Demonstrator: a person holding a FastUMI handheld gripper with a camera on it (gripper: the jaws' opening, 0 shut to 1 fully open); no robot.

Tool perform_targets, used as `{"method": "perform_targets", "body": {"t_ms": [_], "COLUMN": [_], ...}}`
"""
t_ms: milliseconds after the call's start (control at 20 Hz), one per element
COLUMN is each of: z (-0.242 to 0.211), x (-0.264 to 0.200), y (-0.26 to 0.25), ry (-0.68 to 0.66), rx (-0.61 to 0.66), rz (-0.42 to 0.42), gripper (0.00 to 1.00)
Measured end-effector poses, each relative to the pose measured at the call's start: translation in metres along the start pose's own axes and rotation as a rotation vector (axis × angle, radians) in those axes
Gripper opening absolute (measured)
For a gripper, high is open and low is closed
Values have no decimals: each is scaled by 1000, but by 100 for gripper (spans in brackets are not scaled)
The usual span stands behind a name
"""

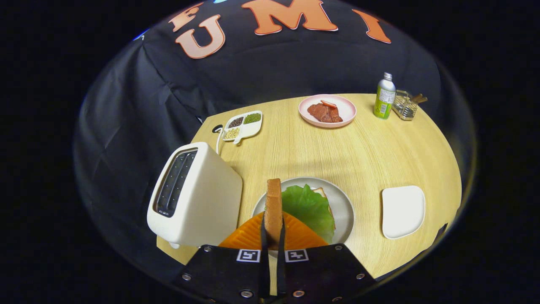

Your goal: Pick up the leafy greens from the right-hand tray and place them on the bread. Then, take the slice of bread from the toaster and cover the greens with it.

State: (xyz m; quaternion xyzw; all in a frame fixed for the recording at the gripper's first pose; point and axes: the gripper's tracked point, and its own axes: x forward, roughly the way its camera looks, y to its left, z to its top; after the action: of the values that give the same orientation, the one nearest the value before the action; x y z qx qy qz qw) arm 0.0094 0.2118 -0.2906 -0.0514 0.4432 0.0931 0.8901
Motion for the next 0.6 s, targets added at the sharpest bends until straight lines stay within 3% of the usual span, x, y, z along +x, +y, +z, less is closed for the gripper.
{"method": "perform_targets", "body": {"t_ms": [150,300,500,600], "z": [2,1,-5,-7], "x": [5,10,15,17], "y": [-8,-25,-48,-60], "ry": [-9,8,47,60], "rx": [24,7,-11,-38], "rz": [54,44,5,-31], "gripper": [7,7,16,28]}}
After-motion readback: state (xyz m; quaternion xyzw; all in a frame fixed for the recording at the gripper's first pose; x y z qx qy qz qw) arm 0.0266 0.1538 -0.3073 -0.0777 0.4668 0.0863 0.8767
